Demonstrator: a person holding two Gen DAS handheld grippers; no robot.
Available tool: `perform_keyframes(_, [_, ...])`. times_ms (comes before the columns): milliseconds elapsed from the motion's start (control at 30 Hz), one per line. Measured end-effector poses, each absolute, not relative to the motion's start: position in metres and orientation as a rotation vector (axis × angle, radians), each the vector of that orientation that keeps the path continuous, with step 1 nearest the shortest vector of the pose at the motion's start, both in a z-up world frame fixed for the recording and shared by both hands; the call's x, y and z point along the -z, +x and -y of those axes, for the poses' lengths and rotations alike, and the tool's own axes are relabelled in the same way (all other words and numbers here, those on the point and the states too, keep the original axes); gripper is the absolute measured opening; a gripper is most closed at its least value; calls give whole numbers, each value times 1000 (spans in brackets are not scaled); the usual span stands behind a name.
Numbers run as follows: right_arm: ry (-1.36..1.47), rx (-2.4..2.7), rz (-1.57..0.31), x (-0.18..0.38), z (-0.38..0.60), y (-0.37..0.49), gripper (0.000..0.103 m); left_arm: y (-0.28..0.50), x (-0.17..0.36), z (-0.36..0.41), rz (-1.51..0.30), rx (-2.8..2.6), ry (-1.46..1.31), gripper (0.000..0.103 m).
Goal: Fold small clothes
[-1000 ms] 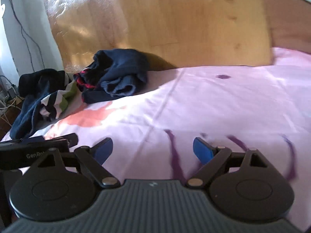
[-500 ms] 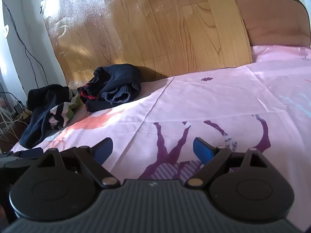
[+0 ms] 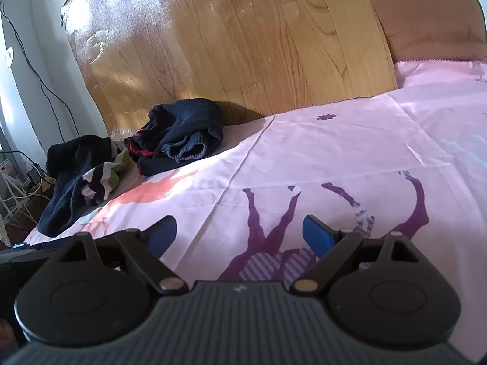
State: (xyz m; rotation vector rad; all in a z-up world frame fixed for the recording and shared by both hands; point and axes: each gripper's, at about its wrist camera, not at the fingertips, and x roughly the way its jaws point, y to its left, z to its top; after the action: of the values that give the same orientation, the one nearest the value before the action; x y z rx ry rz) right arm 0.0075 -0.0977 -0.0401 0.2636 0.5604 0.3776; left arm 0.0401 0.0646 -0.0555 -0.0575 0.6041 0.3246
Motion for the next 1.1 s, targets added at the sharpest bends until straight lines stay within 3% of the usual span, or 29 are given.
perform_keyframes(1100, [271, -378, -582, 41, 99, 11, 95, 35, 52, -59, -577, -414, 43, 103])
